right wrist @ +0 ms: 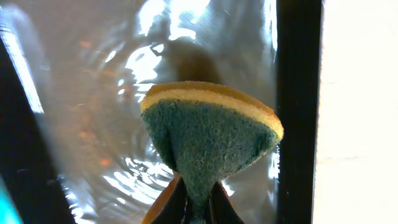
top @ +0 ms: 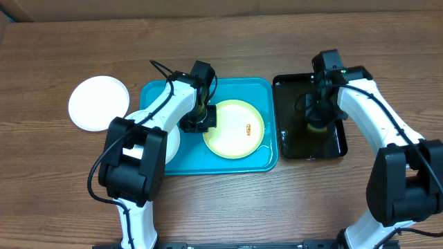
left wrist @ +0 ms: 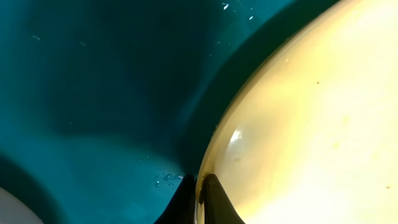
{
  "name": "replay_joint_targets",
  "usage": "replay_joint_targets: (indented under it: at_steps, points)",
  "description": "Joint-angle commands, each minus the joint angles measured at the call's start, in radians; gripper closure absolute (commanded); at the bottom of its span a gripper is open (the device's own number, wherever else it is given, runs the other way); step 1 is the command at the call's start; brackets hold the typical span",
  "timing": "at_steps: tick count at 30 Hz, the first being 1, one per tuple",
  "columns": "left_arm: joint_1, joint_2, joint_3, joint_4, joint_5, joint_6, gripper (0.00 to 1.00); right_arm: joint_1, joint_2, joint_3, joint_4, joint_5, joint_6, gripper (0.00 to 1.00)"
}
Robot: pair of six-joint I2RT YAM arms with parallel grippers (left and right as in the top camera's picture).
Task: Clean dirty plates on tray and stack at the side
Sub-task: 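Wipe the yellow plate with the sponge in the right gripper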
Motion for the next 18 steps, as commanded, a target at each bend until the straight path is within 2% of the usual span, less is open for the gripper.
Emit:
replay_joint_targets:
  at_steps: [1, 7, 8, 9, 10, 11, 13, 14, 15, 16, 18]
  points:
    - [-0.001, 0.021, -0.021, 0.004, -0.020, -0.098, 0.96, 0.000, -0.019, 0.071, 0.003, -0.069, -0.038, 0.96]
    - [0.000, 0.021, -0.021, 0.016, -0.026, -0.266, 0.96, 0.001, -0.019, 0.089, 0.006, -0.069, -0.039, 0.96]
    - [0.000, 0.021, -0.021, 0.024, -0.024, -0.268, 0.84, 0.001, -0.019, 0.089, 0.002, -0.070, -0.045, 0.96]
    - [0.000, 0.021, -0.021, 0.031, -0.018, -0.267, 0.64, 0.001, -0.019, 0.089, -0.001, -0.075, -0.060, 0.96]
    - [0.000, 0.021, -0.021, 0.035, -0.018, -0.266, 0.48, 0.001, -0.019, 0.089, -0.003, -0.078, -0.066, 0.96]
    - [0.000, 0.021, -0.021, 0.040, -0.021, -0.260, 0.46, 0.001, -0.019, 0.089, -0.005, -0.079, -0.069, 0.96]
    - [0.000, 0.021, -0.021, 0.060, -0.029, -0.220, 0.51, 0.001, -0.019, 0.088, -0.007, -0.080, -0.068, 0.96]
    - [0.000, 0.021, -0.021, 0.069, -0.034, -0.196, 0.63, 0.001, -0.019, 0.088, -0.010, -0.080, -0.068, 0.96]
    - [0.000, 0.021, -0.021, 0.072, -0.038, -0.180, 0.86, 0.001, -0.019, 0.088, -0.013, -0.087, -0.068, 0.96]
    - [0.000, 0.021, -0.021, 0.072, -0.047, -0.180, 0.96, 0.001, -0.019, 0.088, -0.017, -0.099, -0.068, 0.96]
    - [0.000, 0.021, -0.021, 0.064, -0.048, -0.180, 0.96, 0.001, -0.019, 0.088, -0.021, -0.118, -0.068, 0.96]
